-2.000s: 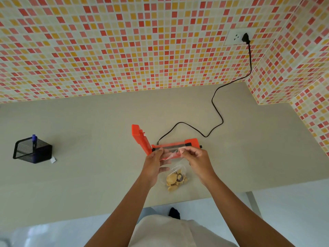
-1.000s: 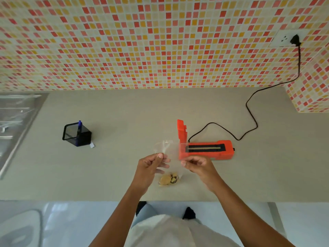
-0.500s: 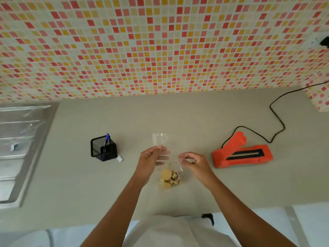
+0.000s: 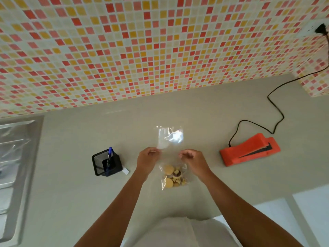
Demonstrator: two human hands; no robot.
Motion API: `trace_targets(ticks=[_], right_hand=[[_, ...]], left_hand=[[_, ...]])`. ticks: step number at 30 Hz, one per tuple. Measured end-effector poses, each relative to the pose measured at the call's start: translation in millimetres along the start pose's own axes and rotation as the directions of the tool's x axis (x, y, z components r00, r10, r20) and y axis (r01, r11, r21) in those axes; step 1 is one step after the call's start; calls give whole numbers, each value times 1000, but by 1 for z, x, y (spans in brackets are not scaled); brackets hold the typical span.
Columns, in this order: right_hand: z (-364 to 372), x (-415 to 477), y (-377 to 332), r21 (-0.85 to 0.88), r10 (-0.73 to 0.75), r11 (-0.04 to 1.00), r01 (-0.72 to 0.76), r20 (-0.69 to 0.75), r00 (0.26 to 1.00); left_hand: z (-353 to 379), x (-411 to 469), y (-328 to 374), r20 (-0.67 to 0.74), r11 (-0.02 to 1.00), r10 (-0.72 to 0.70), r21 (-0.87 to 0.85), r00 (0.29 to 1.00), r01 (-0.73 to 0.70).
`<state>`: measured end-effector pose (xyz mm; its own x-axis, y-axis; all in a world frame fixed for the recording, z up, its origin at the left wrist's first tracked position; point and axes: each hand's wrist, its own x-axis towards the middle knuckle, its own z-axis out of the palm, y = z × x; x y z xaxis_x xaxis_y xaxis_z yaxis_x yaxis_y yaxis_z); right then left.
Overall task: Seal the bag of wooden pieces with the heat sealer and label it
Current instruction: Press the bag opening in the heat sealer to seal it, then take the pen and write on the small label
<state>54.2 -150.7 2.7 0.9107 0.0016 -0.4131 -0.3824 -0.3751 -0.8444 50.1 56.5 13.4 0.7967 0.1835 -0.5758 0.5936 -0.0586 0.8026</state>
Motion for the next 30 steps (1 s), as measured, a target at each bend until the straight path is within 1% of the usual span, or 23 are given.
trace_targets(ticks=[2,5,9,11,15,19,22,24,26,28,30], right_hand=[[2,8,1,-19,30,999,-30,-27,999],[5,19,4,-87,59,994,-65,-72,996],[9,27,5,-188,77,977,-101,-132,988],[10,28,4,-236,75,966,-108,-143,987],[8,31,4,-303,93,943,-137,-153,984],[6,33,4,-308,107,939,-150,-152,983],[4,30,2,-293,111,945,-148,-138,984],[3,28,-1,-288,82,950,-121,-145,986],[3,24,-5,-299,7,953,-59,-171,985],[5,18,-11,-295,-81,955,27,-171,982],[11,11,-21,-246,-136,964,99,-140,981]], left_hand=[[2,12,-9,16,993,-25,115,1000,23],[6,24,-16,25,956,-1,293,1000,-6],[13,32,-17,-28,902,19,431,999,-6],[14,32,-17,-46,883,24,470,999,1],[19,30,-17,-91,879,26,477,996,21],[24,20,-13,-142,896,19,441,990,46],[25,9,-9,-160,893,-13,442,987,84],[22,2,-5,-175,887,-22,450,984,100],[15,-7,0,-197,893,24,446,980,68],[5,-19,7,-209,884,138,468,968,-26],[-11,-33,15,-233,868,244,486,941,-105]])
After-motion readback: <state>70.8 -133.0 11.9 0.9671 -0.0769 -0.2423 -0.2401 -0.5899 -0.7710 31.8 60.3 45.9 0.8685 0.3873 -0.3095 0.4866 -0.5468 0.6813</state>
